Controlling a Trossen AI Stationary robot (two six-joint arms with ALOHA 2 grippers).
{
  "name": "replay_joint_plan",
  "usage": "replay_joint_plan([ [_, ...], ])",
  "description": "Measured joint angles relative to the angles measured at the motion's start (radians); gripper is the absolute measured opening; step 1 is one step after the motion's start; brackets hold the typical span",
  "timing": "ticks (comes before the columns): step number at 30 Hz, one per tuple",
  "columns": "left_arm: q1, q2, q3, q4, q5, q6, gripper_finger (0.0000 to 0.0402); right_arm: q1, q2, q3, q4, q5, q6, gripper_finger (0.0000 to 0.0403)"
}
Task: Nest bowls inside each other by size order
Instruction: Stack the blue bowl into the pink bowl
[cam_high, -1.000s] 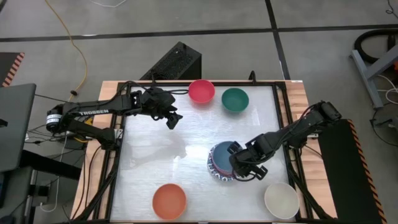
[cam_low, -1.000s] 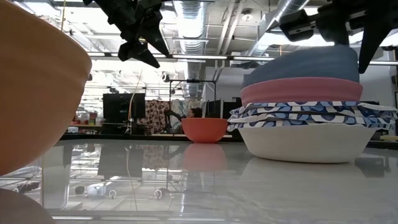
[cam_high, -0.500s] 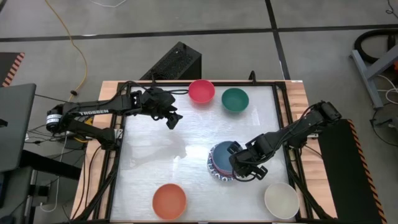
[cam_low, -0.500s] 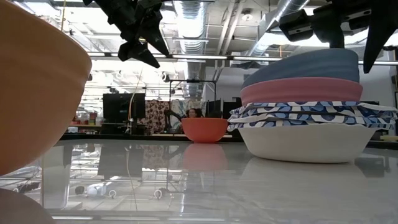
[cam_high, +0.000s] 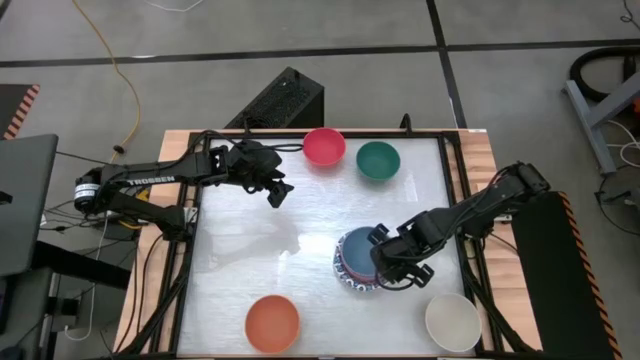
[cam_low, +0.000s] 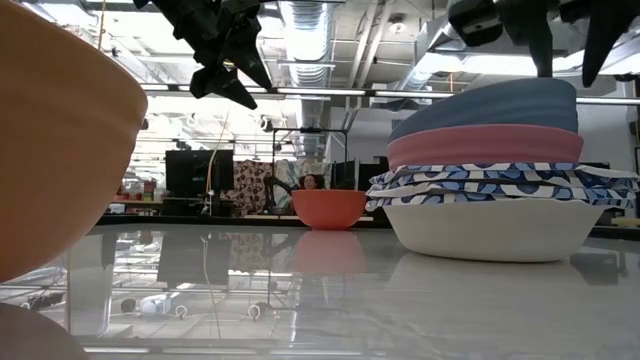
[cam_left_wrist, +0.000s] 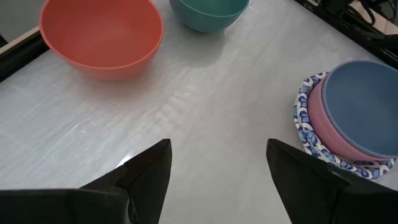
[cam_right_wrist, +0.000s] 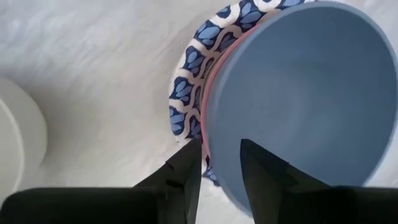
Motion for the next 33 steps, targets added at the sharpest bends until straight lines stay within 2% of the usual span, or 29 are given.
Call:
replay_joint_plan([
  [5, 0.000, 0.000, 0.000, 0.000, 0.000, 0.000, 0.0251, 0.029, 0.000, 0.020, -0.023, 0.024, 0.020, 0.0110],
  [9, 0.000, 0.000, 0.000, 0.000, 0.000, 0.000, 0.0251, 0.080, 0.000, 0.020, -0.023, 0.119, 0.020, 0.0047],
  [10, 0.000, 0.000, 0.000, 0.000, 0.000, 0.000, 0.0251, 0.089, 0.000, 0.020, -0.022, 0.125, 0.020, 0.0027],
  [12, 0.000, 0.000, 0.000, 0.000, 0.000, 0.000, 0.0251, 0.102, 0.000, 0.020, -0.024, 0.128, 0.024, 0.0011],
  [18, 0.000, 0.000, 0.000, 0.000, 0.000, 0.000, 0.0251, 0.114, 0.000, 0.020, -0.024, 0.166, 0.080, 0.0012],
  [33, 0.000, 0.000, 0.000, 0.000, -0.002, 0.000, 0.0251, 0.094, 0.010, 0.006, -0.013, 0.155, 0.101, 0.0006],
])
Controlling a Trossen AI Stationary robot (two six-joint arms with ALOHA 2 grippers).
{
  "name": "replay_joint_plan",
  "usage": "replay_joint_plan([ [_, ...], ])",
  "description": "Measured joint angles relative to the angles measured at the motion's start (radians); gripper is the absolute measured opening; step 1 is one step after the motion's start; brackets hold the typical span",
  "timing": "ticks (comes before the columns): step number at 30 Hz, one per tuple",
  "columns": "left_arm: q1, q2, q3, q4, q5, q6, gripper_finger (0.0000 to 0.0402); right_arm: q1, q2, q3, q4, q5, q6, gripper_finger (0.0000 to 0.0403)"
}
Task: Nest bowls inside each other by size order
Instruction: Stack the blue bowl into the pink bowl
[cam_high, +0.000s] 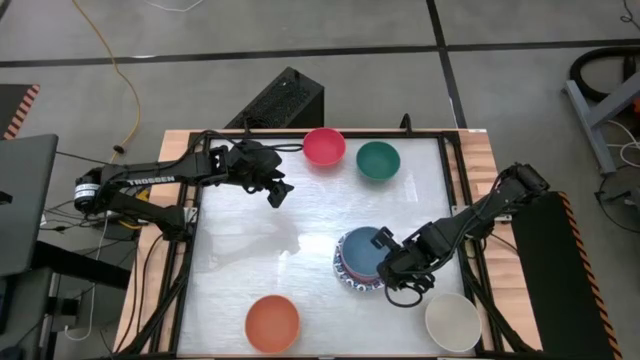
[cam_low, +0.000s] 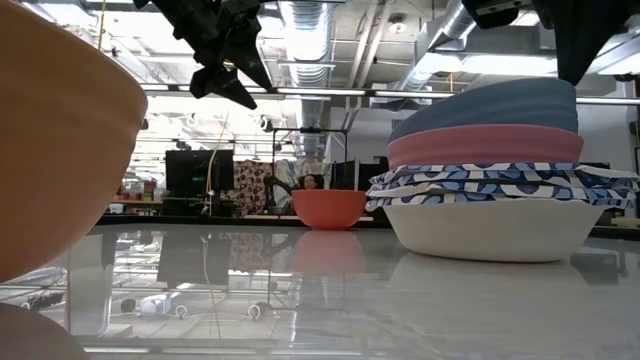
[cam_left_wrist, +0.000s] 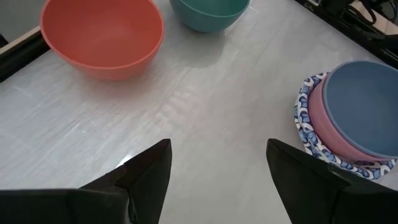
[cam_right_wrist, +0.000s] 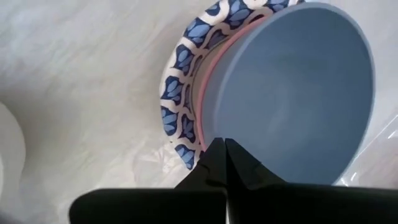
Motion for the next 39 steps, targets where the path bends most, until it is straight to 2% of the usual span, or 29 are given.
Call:
replay_joint_plan([
  [18, 0.000, 0.000, 0.000, 0.000, -0.001, 0.000, 0.0251, -0.011, 0.000, -0.001, -0.001, 0.000, 0.026, 0.0006],
  [28, 0.000, 0.000, 0.000, 0.000, -0.001, 0.000, 0.0251, 0.003, 0.000, -0.062, 0.040, 0.001, 0.052, 0.0007],
  [34, 0.000, 0.001, 0.000, 0.000, -0.001, 0.000, 0.0251, 0.001, 0.000, -0.062, 0.041, 0.053, 0.052, 0.0007],
  [39, 0.000, 0.001, 0.000, 0.000, -0.001, 0.000, 0.0251, 0.002, -0.004, -0.062, 0.024, 0.053, 0.090, 0.0008],
])
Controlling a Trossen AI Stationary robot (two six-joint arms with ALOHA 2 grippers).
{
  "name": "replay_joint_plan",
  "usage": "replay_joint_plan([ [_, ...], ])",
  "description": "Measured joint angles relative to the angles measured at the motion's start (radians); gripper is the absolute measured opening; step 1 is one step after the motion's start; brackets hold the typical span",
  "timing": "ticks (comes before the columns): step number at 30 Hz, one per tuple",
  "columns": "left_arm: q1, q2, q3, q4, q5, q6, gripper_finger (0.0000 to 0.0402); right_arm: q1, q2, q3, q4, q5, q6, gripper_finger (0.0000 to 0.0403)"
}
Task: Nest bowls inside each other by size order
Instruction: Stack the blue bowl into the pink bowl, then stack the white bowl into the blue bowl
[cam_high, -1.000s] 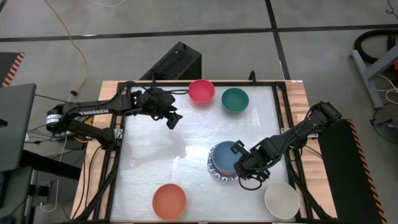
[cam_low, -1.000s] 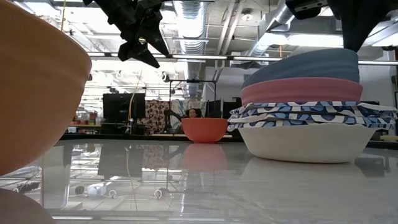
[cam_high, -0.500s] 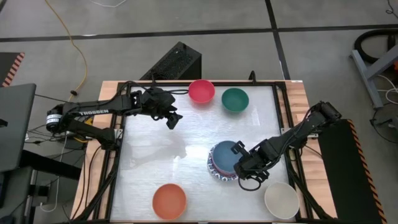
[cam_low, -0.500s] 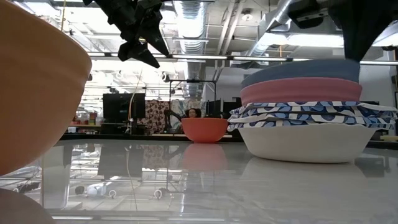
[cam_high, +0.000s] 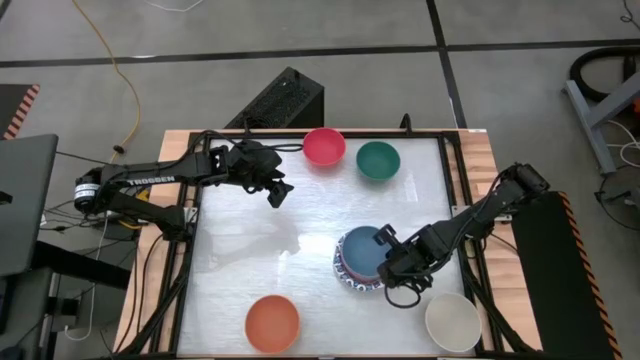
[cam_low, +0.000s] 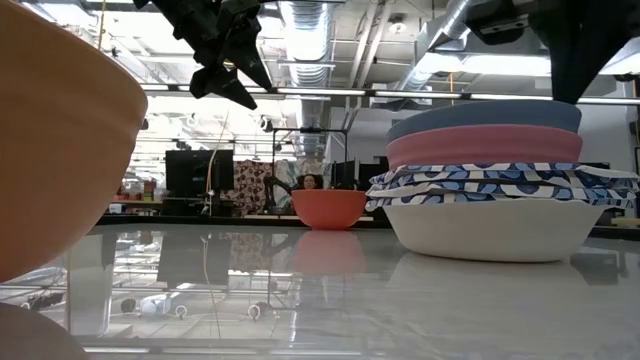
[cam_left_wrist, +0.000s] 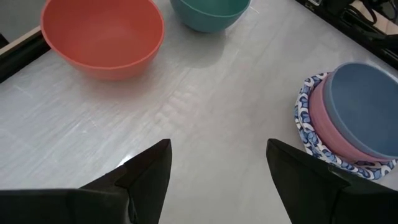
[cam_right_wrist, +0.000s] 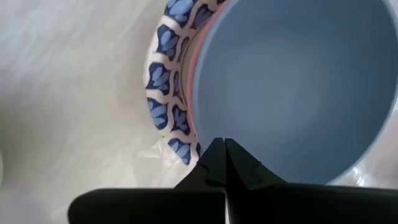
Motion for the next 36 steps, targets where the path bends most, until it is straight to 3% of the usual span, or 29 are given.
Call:
replay_joint_plan([
  [20, 0.000, 0.000, 0.000, 0.000, 0.000, 0.000, 0.0251, 0.009, 0.001, -0.033, -0.003, -0.027, 0.091, 0.0009],
  [26, 0.000, 0.000, 0.000, 0.000, 0.000, 0.000, 0.0251, 0.009, -0.006, 0.028, -0.026, 0.000, 0.097, 0.0009],
  [31, 0.000, 0.000, 0.000, 0.000, 0.001, 0.000, 0.0251, 0.023, -0.008, 0.070, -0.096, -0.066, 0.307, 0.0009],
  [36, 0.000, 0.000, 0.000, 0.000, 0.000, 0.020, 0.0251, 0.060, -0.009, 0.069, -0.171, -0.222, 0.529, 0.0009],
])
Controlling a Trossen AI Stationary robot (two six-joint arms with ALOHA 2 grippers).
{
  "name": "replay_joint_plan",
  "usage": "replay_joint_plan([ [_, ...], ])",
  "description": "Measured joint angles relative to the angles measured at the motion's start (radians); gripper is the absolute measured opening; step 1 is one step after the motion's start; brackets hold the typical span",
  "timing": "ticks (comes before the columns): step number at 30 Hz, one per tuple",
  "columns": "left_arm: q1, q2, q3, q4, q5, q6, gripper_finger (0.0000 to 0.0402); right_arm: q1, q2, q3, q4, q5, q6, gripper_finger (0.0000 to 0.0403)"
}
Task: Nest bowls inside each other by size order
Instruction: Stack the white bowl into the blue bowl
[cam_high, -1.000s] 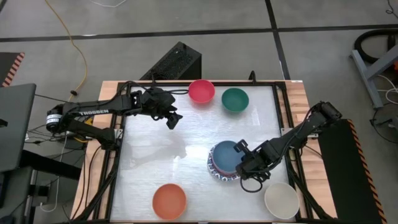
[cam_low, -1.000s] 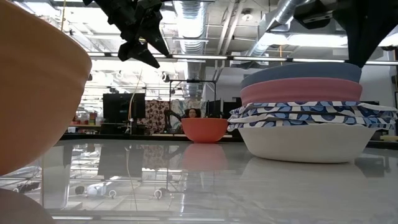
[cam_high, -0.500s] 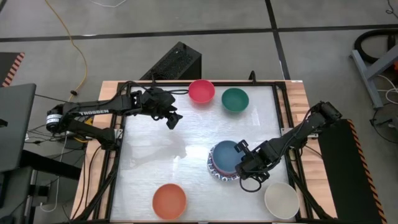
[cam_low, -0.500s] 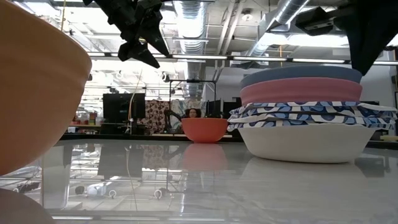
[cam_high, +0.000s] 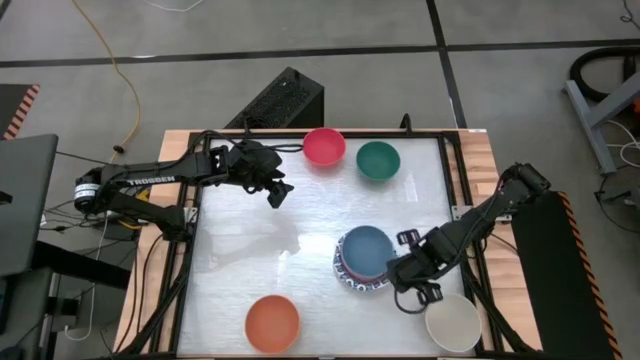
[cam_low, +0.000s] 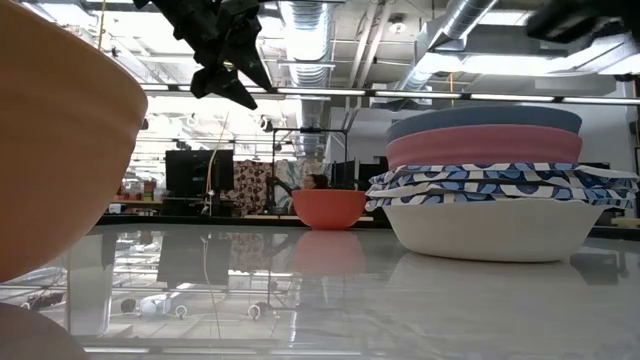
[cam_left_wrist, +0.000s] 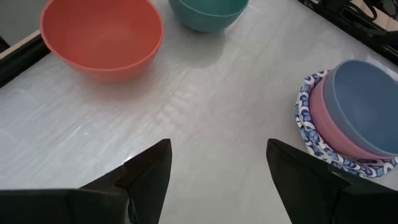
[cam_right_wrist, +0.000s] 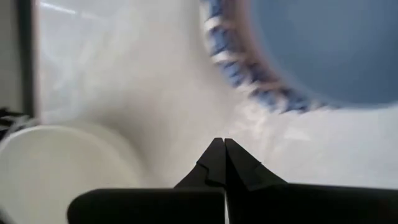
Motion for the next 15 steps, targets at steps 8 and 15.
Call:
replay_joint_plan([
  [8, 0.000, 0.000, 0.000, 0.001, 0.048, 0.033, 0.0251, 0.145, -0.007, 0.000, 0.067, -0.021, 0.140, 0.0009],
  [15, 0.000, 0.000, 0.000, 0.005, 0.076, 0.048, 0.0251, 0.244, -0.126, -0.004, 0.089, 0.046, 0.362, 0.0009],
])
